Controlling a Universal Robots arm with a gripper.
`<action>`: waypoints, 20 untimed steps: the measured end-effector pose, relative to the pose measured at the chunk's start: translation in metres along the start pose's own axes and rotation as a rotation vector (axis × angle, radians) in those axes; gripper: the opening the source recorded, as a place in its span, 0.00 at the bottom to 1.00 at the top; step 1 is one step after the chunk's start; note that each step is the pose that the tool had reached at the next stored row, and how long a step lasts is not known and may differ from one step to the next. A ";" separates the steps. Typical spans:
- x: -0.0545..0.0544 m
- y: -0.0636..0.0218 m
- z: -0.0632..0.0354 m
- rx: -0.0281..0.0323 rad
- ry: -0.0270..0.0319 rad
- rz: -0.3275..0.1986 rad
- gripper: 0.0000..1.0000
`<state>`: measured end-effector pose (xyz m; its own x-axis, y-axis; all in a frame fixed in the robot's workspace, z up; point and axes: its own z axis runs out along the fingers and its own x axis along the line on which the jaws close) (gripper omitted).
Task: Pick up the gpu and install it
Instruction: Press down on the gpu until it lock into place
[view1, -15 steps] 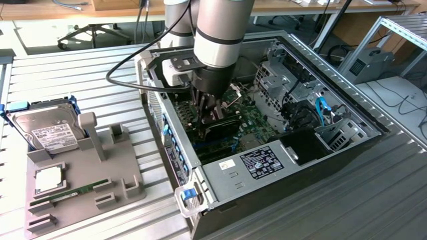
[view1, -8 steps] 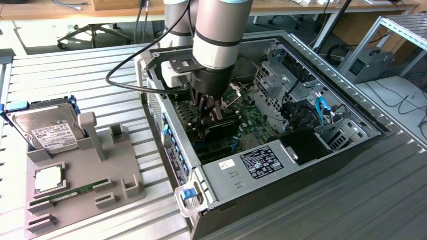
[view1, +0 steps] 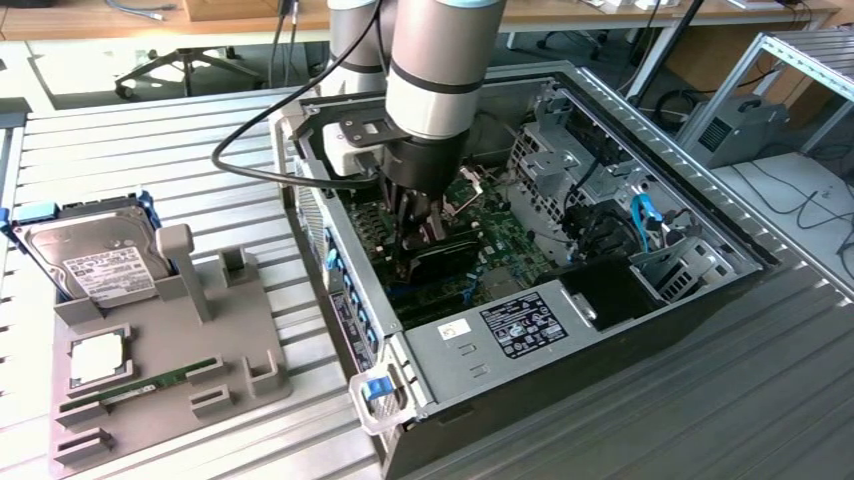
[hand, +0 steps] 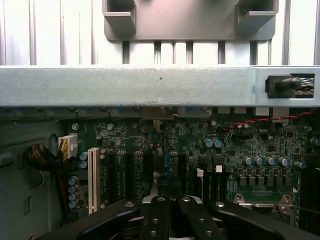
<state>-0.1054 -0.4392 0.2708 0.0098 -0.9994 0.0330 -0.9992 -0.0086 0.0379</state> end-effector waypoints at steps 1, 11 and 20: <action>0.000 0.0000 0.0000 0.0000 0.0010 0.000 0.11; 0.001 0.0007 -0.0177 0.0001 0.0033 0.000 0.11; 0.001 -0.0354 -0.0201 -0.0153 0.0026 0.000 0.11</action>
<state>-0.0692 -0.4397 0.2895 0.0104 -0.9993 0.0356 -0.9985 -0.0085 0.0532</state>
